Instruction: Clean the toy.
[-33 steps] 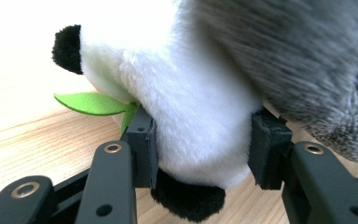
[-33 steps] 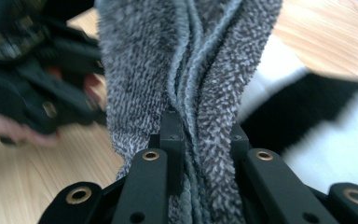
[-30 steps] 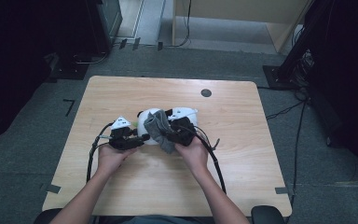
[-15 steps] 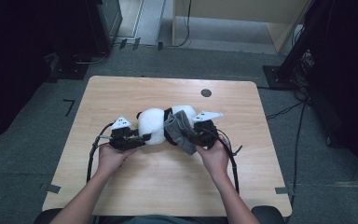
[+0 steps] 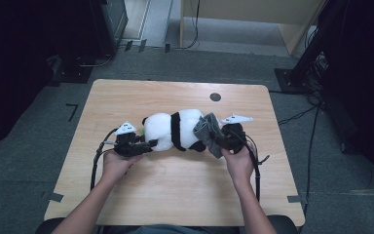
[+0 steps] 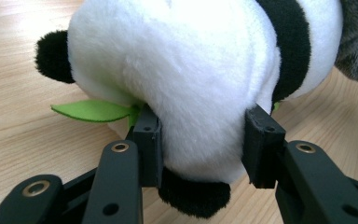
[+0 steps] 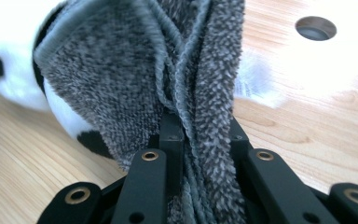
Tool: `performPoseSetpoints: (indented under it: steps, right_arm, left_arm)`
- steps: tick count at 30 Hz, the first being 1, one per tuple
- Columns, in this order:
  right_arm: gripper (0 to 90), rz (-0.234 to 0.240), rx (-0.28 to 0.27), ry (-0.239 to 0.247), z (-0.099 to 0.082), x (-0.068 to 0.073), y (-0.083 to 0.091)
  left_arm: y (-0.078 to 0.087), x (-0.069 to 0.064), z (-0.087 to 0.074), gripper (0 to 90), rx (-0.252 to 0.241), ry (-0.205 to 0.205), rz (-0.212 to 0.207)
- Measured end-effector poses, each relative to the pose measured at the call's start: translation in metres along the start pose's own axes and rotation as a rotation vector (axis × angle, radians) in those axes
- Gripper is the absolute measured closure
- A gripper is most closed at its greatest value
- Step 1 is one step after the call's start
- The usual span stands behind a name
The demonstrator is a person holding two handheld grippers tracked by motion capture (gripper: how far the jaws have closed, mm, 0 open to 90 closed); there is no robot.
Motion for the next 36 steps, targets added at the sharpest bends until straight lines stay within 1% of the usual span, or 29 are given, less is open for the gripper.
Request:
performPoseSetpoints:
  steps: [1,2,3,4,5,6,8,9,11,14,16,18,19,21,25,26,28,29,30,32,34,36]
  right_arm:
    - [77.2,0.009,-0.017,-0.019,0.003,-0.001,0.004]
    - [77.3,0.017,-0.038,-0.025,0.008,0.000,0.010]
    - [77.3,0.021,-0.051,-0.023,0.012,0.002,0.014]
    - [77.4,0.030,-0.079,-0.013,0.018,0.006,0.021]
    - [77.4,0.042,-0.095,-0.011,0.022,0.010,0.025]
    - [77.4,0.070,-0.120,-0.006,0.029,0.019,0.031]
    - [77.4,0.094,-0.135,0.008,0.034,0.029,0.034]
    - [77.4,0.113,-0.139,0.019,0.037,0.037,0.033]
    - [77.3,0.144,-0.136,0.042,0.041,0.054,0.028]
    - [77.4,0.190,-0.117,0.076,0.047,0.083,0.011]
    - [77.3,0.217,-0.109,0.090,0.052,0.102,0.001]
    - [77.4,0.237,-0.103,0.107,0.057,0.119,-0.008]
    - [77.4,0.244,-0.101,0.117,0.060,0.126,-0.012]
    - [77.4,0.257,-0.093,0.120,0.065,0.138,-0.020]
    - [77.4,0.279,-0.072,0.120,0.071,0.157,-0.031]
    - [77.3,0.279,-0.057,0.124,0.070,0.162,-0.035]
    - [77.3,0.264,-0.025,0.145,0.066,0.166,-0.044]
    - [77.3,0.256,-0.021,0.157,0.064,0.167,-0.049]
    - [77.4,0.253,-0.020,0.157,0.062,0.167,-0.051]
    - [77.4,0.268,-0.023,0.141,0.060,0.162,-0.052]
    - [77.4,0.262,-0.027,0.145,0.056,0.156,-0.051]
    - [77.4,0.263,-0.023,0.141,0.052,0.149,-0.049]
  left_arm:
    - [0.000,0.000,0.000,56.4,-0.002,0.000,0.001]
    - [0.000,0.000,0.000,56.4,-0.003,-0.001,0.002]
    - [0.000,0.000,0.000,56.3,-0.001,-0.004,0.002]
    - [0.000,0.000,0.000,56.4,-0.001,-0.004,0.003]
    - [0.000,0.000,0.000,56.4,-0.001,-0.005,0.004]
    - [0.000,0.000,0.000,56.3,-0.003,-0.003,0.004]
    - [0.000,-0.001,0.001,56.3,-0.006,-0.001,0.006]
    - [0.000,-0.001,0.001,56.3,-0.006,0.000,0.006]
    - [0.000,0.000,0.001,56.3,-0.005,-0.002,0.007]
    - [0.000,0.000,0.001,56.1,-0.003,-0.006,0.009]
    - [0.000,0.000,0.001,56.1,-0.005,-0.005,0.008]
    - [0.000,-0.001,0.001,56.0,-0.007,-0.003,0.009]
    - [0.000,-0.001,0.000,55.9,-0.006,-0.004,0.009]
    - [0.000,-0.001,0.000,55.7,-0.004,-0.009,0.012]
    - [0.000,-0.001,0.001,55.6,-0.010,-0.014,0.019]
    - [0.000,-0.001,0.001,55.5,-0.011,-0.015,0.020]
    - [0.000,-0.001,0.000,55.5,-0.004,-0.012,0.026]
    - [0.000,0.000,-0.001,55.6,-0.002,-0.007,0.025]
    - [0.000,0.000,-0.001,55.5,-0.001,-0.006,0.023]
    - [0.000,-0.001,-0.001,55.6,0.004,-0.013,0.022]
    - [0.000,0.000,-0.001,55.6,0.004,-0.015,0.020]
    - [0.000,0.000,-0.001,55.6,0.006,-0.003,0.014]
Point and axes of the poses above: each handheld gripper's, and its own axes: y roughly backward along the jaws, z roughly out of its top, x roughly to its left, the point moved 8 cm from there along -y, roughly forward along the jaws, and after that the axes turned 10 degrees about -z, right-handed, at the moved point
